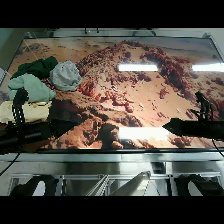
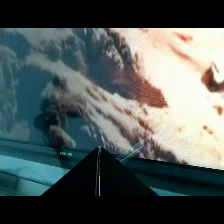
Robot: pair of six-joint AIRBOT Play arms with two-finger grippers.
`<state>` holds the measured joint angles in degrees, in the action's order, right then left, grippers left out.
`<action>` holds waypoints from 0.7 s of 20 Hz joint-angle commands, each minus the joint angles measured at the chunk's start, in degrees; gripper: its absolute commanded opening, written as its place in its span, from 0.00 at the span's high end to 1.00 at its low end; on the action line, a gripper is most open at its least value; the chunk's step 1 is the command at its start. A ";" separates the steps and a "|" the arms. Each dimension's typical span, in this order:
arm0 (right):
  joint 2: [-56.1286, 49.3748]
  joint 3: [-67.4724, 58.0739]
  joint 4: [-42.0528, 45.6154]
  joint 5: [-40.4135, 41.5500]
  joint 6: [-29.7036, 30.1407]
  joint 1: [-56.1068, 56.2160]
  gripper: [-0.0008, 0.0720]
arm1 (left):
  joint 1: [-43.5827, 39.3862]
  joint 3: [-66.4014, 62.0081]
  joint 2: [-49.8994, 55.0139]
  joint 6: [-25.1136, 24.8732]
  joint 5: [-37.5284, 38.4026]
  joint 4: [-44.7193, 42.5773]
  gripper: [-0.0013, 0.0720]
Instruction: Fold the shirts.
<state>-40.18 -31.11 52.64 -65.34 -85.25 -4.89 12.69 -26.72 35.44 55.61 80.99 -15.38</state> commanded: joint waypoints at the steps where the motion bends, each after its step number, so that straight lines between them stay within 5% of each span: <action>1: 0.04 0.02 -0.04 0.74 -0.02 0.04 0.97 | -0.04 0.02 -0.04 -0.02 -0.04 0.02 0.96; 9: -0.72 0.02 -0.44 2.29 -0.02 0.07 0.97 | -0.02 -0.17 -0.04 -0.22 -16.20 -0.09 0.96; 12: -1.92 -0.02 -0.42 8.31 0.00 0.02 0.97 | 2.27 -6.69 2.43 -0.17 -30.75 -11.19 0.97; 14: -3.26 -0.02 -0.33 13.51 0.02 -0.02 0.96 | 5.14 -15.21 8.92 0.02 -33.79 -20.15 0.98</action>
<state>-42.09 -31.11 52.18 -58.46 -85.27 -4.86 15.18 -34.17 39.16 55.51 56.75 -24.25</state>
